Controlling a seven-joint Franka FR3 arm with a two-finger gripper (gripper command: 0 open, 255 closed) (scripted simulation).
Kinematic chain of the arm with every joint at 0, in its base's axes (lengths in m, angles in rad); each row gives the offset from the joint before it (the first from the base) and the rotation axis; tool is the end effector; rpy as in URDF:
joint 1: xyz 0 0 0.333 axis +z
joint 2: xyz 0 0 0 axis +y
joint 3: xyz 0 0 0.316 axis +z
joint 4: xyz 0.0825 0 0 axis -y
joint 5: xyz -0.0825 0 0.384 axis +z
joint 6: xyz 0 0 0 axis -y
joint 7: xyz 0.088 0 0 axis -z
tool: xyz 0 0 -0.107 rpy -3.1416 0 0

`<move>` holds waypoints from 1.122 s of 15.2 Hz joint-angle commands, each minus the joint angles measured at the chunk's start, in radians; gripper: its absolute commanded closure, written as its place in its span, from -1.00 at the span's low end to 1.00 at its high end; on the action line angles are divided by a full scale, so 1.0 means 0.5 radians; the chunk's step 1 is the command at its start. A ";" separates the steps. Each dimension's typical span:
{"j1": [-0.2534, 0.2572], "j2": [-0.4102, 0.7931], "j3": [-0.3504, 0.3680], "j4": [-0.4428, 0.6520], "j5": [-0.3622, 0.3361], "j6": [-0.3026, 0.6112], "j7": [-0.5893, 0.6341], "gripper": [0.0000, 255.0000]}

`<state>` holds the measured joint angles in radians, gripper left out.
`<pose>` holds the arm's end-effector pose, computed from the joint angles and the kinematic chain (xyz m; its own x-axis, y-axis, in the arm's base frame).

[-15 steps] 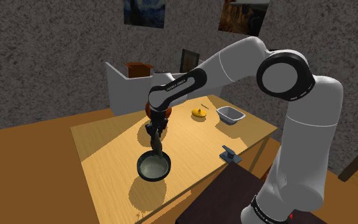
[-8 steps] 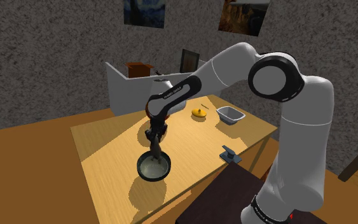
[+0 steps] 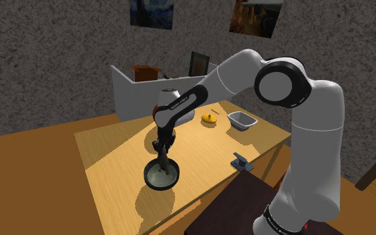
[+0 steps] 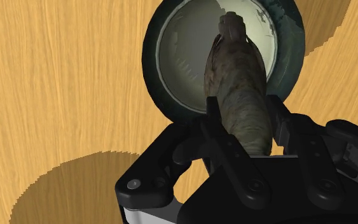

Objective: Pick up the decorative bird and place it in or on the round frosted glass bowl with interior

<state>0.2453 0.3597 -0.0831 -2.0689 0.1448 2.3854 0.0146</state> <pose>0.5775 0.0966 0.2533 0.9979 0.0462 -0.0449 0.0433 -0.9970 -0.0649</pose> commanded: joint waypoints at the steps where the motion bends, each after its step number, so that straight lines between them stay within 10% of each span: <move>1: 0.000 0.002 0.000 0.001 0.000 0.002 -0.001 1.00; 4: 0.000 0.002 0.000 0.001 0.000 0.002 -0.001 1.00; 5: 0.000 0.002 0.000 0.001 0.000 0.002 0.000 -1.00; 17: 0.000 -0.159 -0.020 0.058 -0.039 -0.215 0.025 -1.00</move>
<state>0.2451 0.2807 -0.0932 -2.0421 0.1260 2.2815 0.0261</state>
